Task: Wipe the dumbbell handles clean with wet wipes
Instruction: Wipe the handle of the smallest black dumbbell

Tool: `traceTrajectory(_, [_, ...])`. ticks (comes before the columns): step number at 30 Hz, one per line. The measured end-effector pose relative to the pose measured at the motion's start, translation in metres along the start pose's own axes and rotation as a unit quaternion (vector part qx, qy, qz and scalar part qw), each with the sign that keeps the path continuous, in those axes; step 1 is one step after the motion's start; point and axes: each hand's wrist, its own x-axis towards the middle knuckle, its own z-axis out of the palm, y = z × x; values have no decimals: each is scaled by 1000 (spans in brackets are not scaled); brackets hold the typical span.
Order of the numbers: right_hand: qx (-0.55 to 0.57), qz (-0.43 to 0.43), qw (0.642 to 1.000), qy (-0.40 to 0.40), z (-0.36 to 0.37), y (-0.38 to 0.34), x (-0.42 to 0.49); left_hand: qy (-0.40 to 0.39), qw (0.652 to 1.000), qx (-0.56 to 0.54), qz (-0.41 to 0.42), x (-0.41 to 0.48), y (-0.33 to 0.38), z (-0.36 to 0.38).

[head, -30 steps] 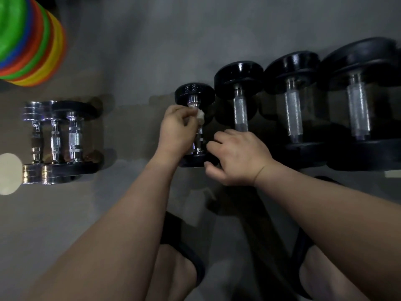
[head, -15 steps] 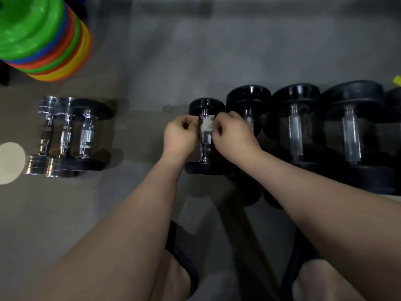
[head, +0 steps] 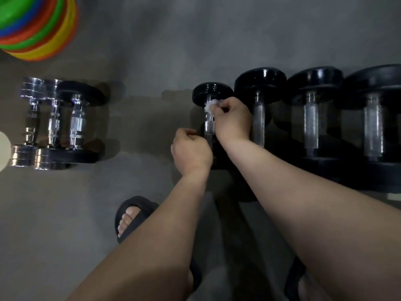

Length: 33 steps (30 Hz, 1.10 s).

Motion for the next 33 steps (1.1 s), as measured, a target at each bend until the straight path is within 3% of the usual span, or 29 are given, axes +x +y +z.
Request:
traceTrajectory(4, [100, 156, 980, -74, 4, 7, 15, 11, 1000, 7, 8, 0, -4, 3])
traceTrajectory(7, [169, 211, 954, -129, 3, 9, 19, 23, 1000, 6, 17, 1, -4, 3])
traceTrajectory(12, [124, 211, 953, -181, -11, 12, 22, 29, 1000, 6, 8, -1, -3, 3])
traceTrajectory(18, [108, 167, 968, -153, -14, 0, 27, 54, 998, -13, 25, -2, -3, 3])
traceTrajectory(24, [-97, 118, 958, -243, -36, 5, 13, 77, 996, -38, 18, -6, -5, 3])
traceTrajectory(28, [-23, 172, 947, -270, -39, -10, 18, 82, 995, -45, 18, -5, -8, 6])
traceTrajectory(33, [50, 156, 972, -170, -27, -4, 16, 88, 995, -46, 14, -4, -8, 6])
